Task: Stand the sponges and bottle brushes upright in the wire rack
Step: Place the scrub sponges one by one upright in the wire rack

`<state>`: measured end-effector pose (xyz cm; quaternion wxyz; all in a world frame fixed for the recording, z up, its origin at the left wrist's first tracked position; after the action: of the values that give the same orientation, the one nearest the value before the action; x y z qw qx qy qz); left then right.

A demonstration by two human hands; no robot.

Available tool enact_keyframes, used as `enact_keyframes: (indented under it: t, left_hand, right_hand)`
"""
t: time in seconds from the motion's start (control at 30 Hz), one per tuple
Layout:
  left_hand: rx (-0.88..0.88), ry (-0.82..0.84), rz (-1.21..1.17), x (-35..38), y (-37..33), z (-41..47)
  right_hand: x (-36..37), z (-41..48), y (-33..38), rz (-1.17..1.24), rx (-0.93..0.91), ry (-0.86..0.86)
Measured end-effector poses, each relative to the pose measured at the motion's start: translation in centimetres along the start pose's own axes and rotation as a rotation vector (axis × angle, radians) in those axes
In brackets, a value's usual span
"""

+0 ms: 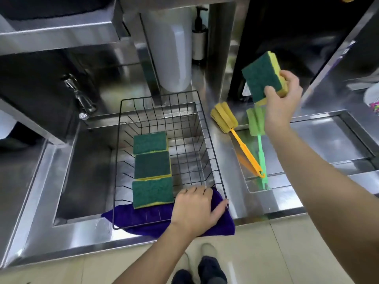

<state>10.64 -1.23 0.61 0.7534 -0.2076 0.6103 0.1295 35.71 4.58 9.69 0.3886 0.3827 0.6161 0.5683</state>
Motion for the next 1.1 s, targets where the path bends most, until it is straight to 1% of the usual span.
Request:
enact_keyframes:
  t: [0.07,0.13,0.23,0.3,0.37,0.4,0.5,0.6,0.67,0.87,1.0,1.1]
  left_hand:
    - [-0.039,-0.006,0.026,-0.4,1.1,-0.9]
    - [-0.082,-0.012,0.044,-0.7,2.1,-1.8]
    - [-0.135,-0.013,0.039,-0.9,3.2,-3.0]
    - [-0.139,-0.016,0.015,-1.0,3.6,-3.6]
    - [-0.121,-0.001,0.0,-0.8,3.9,-3.9]
    - [-0.115,0.014,-0.004,-0.8,4.0,-4.0]
    - [-0.114,0.048,-0.017,-0.8,4.1,-3.9]
    - [-0.105,0.059,-0.029,-0.8,4.1,-3.9]
    - [-0.096,0.069,-0.028,-0.7,4.1,-4.0]
    - [-0.081,0.084,-0.036,-0.6,4.1,-4.0]
    - [-0.079,0.086,-0.039,-0.6,4.0,-3.9]
    - [-0.082,0.127,-0.033,-0.7,4.1,-3.8]
  right_hand:
    - [2.8,-1.6,0.3,-0.046,-0.038,0.15]
    - [5.5,-2.8,0.0,0.003,-0.001,0.266]
    - [9.3,-4.3,-1.0,0.126,0.196,0.34]
    - [11.5,-5.1,-2.1,0.115,0.309,0.403]
    - [13.2,-6.0,-3.2,0.068,0.419,0.492]
    - [13.9,-6.3,-3.8,0.037,0.456,0.509]
    - [15.5,-6.7,-5.0,-0.111,0.439,0.517]
    - [17.0,-7.4,-5.5,-0.219,0.427,0.578]
    - [17.9,-7.8,-5.5,-0.221,0.438,0.601]
    - [20.1,-8.0,-6.7,-0.246,0.447,0.549]
    - [21.2,-8.4,-7.8,-0.348,0.426,0.594]
    - [22.0,-8.6,-8.6,-0.413,0.405,0.66]
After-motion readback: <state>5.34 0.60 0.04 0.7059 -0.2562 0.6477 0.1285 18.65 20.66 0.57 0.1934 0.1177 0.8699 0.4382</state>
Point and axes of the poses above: each hand's wrist, its own z-axis towards the middle knuckle, its own x-axis out of the palm, y = z × x, the point moved 2 cm from there along z, towards the middle knuckle, and after that the axes turned 13 degrees about x, right-handed, at the moved point
